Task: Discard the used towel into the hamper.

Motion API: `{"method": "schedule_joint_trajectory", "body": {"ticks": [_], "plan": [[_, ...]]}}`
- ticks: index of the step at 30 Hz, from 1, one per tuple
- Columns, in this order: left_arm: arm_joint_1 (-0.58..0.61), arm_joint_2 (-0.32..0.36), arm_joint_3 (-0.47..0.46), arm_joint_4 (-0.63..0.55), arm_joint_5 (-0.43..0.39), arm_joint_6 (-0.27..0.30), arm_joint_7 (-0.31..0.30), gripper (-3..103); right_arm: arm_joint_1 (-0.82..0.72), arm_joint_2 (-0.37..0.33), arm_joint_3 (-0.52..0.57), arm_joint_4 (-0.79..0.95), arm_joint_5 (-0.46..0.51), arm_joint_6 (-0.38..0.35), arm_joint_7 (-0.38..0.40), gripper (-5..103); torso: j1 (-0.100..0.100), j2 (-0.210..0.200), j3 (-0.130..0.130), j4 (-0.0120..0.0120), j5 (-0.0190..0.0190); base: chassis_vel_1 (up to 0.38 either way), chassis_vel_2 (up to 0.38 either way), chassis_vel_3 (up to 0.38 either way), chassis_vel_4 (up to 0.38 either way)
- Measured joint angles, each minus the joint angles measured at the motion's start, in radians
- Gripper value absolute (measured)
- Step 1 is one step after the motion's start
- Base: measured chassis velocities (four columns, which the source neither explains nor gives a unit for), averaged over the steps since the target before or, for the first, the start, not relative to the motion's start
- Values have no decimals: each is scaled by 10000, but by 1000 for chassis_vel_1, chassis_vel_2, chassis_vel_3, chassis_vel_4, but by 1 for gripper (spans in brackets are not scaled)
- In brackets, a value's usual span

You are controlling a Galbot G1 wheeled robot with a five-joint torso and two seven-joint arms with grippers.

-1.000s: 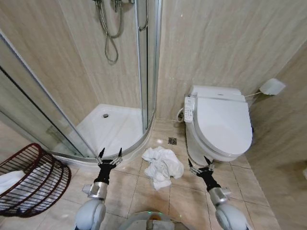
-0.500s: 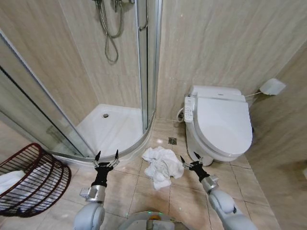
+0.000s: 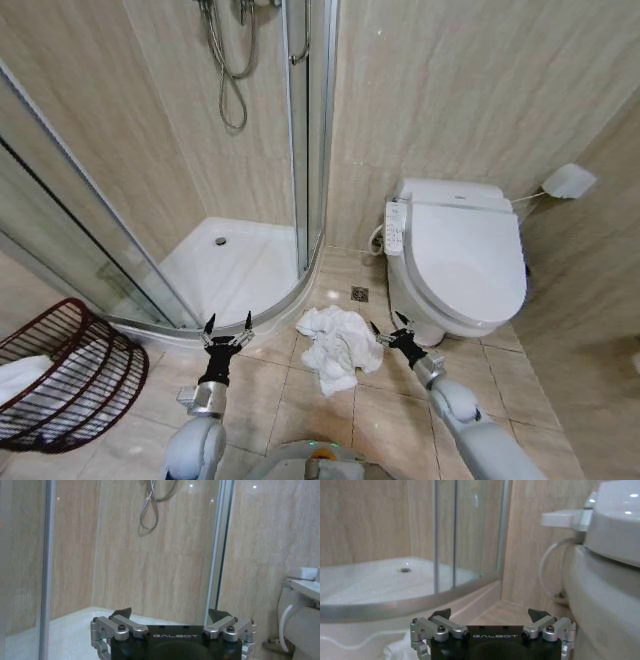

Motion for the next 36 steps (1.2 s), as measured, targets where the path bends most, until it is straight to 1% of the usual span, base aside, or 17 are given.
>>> {"method": "schedule_joint_trajectory", "body": {"ticks": [7, 11, 12, 14, 15, 16, 18, 21, 22, 23, 26, 27, 29, 30, 32, 34, 36], "plan": [[92, -43, -46, -27, 57, 0, -12, 100, 629, 400, -441, -121, -143, -169, -343, 100, 0, 0, 0, 3, 0, 0, 0, 0, 0], [118, -163, -46, -76, 151, 0, -23, 100, 831, 483, -719, -164, -153, -315, -838, 100, -1, 0, 0, 3, 0, 0, 0, 0, 0], [118, -163, -46, -76, 151, 0, -23, 100, 831, 483, -719, -164, -153, -315, -838, 100, -1, 0, 0, 3, 0, 0, 0, 0, 0], [122, -261, -14, -78, 240, 0, -25, 100, 881, 493, -905, -167, -142, -464, -1284, 100, 0, 0, 0, 1, -1, 0, 0, 0, 0], [122, -261, -14, -78, 240, 0, -25, 100, 881, 493, -905, -167, -142, -464, -1284, 100, 0, 0, 0, 1, -1, 0, 0, 0, 0], [125, -300, -4, -88, 279, 0, -25, 100, 904, 515, -994, -174, -140, -551, -1477, 100, -1, 0, 0, 1, 0, 0, 0, 0, 0], [139, -346, 3, -132, 320, 2, -25, 100, 938, 562, -1172, -172, -135, -898, -1721, 100, -1, 0, 0, 1, 0, 0, 0, 0, 0], [155, -348, 3, -163, 322, 6, -25, 100, 973, 590, -1279, -180, -76, -1078, -1734, 100, -1, 0, 0, 1, 0, 0, 0, 0, 0], [175, -333, -2, -212, 323, 11, -25, 100, 1061, 655, -1419, -291, 5, -1346, -1720, 100, -1, 0, 0, 1, 0, 0, 0, 0, 0], [175, -333, -2, -212, 323, 11, -25, 100, 1061, 655, -1419, -291, 5, -1346, -1720, 100, -1, 0, 0, 1, 0, 0, 0, 0, 0], [222, -307, -38, -290, 308, 13, -29, 100, 1240, 737, -1540, -521, 172, -1941, -1531, 100, -1, 0, 0, 2, 1, 0, 0, 0, 0], [222, -307, -38, -290, 308, 13, -29, 100, 1240, 737, -1540, -521, 172, -1941, -1531, 100, -1, 0, 0, 2, 1, 0, 0, 0, 0], [232, -303, -44, -294, 298, 13, -35, 100, 1339, 736, -1573, -633, 265, -2465, -1348, 100, 0, 0, 0, 2, 0, 0, 0, 0, 0], [232, -303, -44, -294, 298, 13, -35, 100, 1339, 736, -1573, -633, 265, -2465, -1348, 100, 0, 0, 0, 2, 0, 0, 0, 0, 0], [234, -321, -38, -294, 295, 3, -39, 100, 1417, 707, -1603, -724, 226, -2817, -1333, 100, -1, 0, 0, 2, 0, 0, 0, 0, 0], [232, -330, -31, -294, 295, -1, -39, 100, 1467, 697, -1615, -804, 149, -2895, -1417, 100, 0, 0, 0, 1, -1, 0, 0, 0, 0], [219, -343, -21, -292, 290, -9, -41, 100, 1636, 712, -1619, -1032, -29, -3269, -1748, 100, 0, 0, 0, 1, 0, 0, 0, 0, 0]]}}
